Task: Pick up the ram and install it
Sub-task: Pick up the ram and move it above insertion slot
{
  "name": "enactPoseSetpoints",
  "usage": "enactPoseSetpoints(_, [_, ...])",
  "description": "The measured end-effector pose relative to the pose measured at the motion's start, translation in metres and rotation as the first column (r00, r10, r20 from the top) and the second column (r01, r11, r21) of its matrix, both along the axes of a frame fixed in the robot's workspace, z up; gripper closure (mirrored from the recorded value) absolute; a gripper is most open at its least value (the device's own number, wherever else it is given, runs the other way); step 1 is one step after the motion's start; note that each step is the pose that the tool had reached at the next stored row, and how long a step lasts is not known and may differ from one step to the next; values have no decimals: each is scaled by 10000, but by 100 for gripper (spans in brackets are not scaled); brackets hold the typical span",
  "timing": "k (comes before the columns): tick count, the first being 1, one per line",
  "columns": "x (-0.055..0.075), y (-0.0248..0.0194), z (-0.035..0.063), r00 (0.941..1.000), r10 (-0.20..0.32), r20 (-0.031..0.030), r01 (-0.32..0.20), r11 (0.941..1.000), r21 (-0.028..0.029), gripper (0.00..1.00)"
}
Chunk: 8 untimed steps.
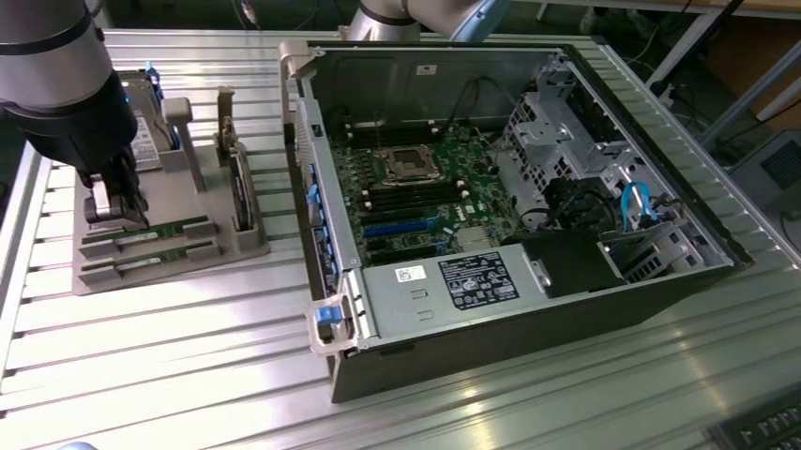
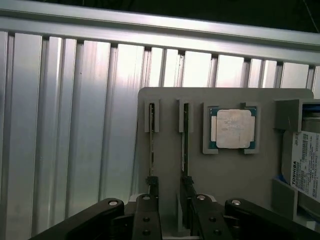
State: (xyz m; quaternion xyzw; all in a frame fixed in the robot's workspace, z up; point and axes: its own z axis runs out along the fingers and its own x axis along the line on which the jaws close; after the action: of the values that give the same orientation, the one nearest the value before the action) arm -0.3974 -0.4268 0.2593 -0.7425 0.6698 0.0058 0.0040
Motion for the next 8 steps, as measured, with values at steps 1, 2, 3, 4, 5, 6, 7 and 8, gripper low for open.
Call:
enactPoseSetpoints(1, [-2,1,-14,10000,0,1,0,10000,-1,69])
enactPoseSetpoints(2, [-4,0,-39,10000,0,0,0,10000,-3,69])
enactPoseSetpoints(3, [-5,0,-58,10000,0,1,0,10000,-3,69])
enactPoseSetpoints(4, [-6,0,-75,10000,-1,1,1,10000,-2,69])
enactPoseSetpoints(5, [-7,-1,-92,10000,0,1,0,10000,-3,69])
enactPoseSetpoints(6, [-7,-1,-115,10000,0,1,0,10000,-3,69])
enactPoseSetpoints(7, [-8,-1,-136,10000,-1,0,1,10000,-3,69])
enactPoseSetpoints(8, [-8,-1,-153,10000,-1,0,1,10000,-3,69])
